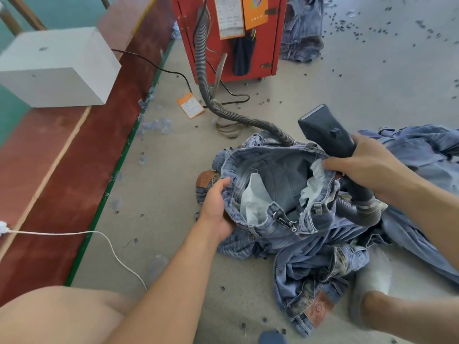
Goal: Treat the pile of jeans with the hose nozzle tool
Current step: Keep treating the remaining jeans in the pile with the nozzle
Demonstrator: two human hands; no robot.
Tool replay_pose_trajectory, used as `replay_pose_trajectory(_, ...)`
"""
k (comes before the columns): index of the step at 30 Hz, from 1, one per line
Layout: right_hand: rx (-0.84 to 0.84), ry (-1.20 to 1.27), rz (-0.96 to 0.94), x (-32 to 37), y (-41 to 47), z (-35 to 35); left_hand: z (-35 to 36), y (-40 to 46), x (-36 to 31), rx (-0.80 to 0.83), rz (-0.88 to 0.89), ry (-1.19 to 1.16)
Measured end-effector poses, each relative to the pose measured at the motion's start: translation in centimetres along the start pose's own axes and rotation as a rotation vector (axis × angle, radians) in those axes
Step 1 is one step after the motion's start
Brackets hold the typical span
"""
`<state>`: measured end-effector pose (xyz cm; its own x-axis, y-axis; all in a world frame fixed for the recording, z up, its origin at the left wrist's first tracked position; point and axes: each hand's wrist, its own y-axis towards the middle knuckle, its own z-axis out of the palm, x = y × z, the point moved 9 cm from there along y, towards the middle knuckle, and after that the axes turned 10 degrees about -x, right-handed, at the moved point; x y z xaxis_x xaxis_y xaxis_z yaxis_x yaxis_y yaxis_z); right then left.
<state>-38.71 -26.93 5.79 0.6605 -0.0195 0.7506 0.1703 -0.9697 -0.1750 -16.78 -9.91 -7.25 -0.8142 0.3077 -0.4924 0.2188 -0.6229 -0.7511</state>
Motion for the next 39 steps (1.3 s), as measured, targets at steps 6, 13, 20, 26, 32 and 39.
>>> replay_pose_trajectory(6, -0.074, 0.074, 0.045, -0.7, 0.7, -0.4, 0.6, -0.7, -1.0, 0.093, 0.015, -0.134)
replay_pose_trajectory(13, 0.15, 0.033, -0.047, 2.2, -1.2, 2.9, 7.7, -4.0, -1.5, 0.415, -0.021, -0.341)
replay_pose_trajectory(20, 0.056, -0.127, -0.086, 3.7, -0.6, 4.2, 9.1, -3.8, -1.0, 0.471, -0.037, -0.4)
replay_pose_trajectory(26, 0.193, 0.481, 0.244, 0.6, 1.4, 1.4, 2.5, 0.6, -1.8, -0.217, 0.267, 0.346)
replay_pose_trajectory(32, 0.503, 0.567, 0.244, -0.2, 0.1, 1.1, 5.9, 0.4, -0.4, 0.187, 0.283, 0.404)
replay_pose_trajectory(39, 0.237, 0.597, 0.37, -1.6, 1.6, 0.4, 6.8, -0.9, -1.2, 0.282, 0.154, 0.149)
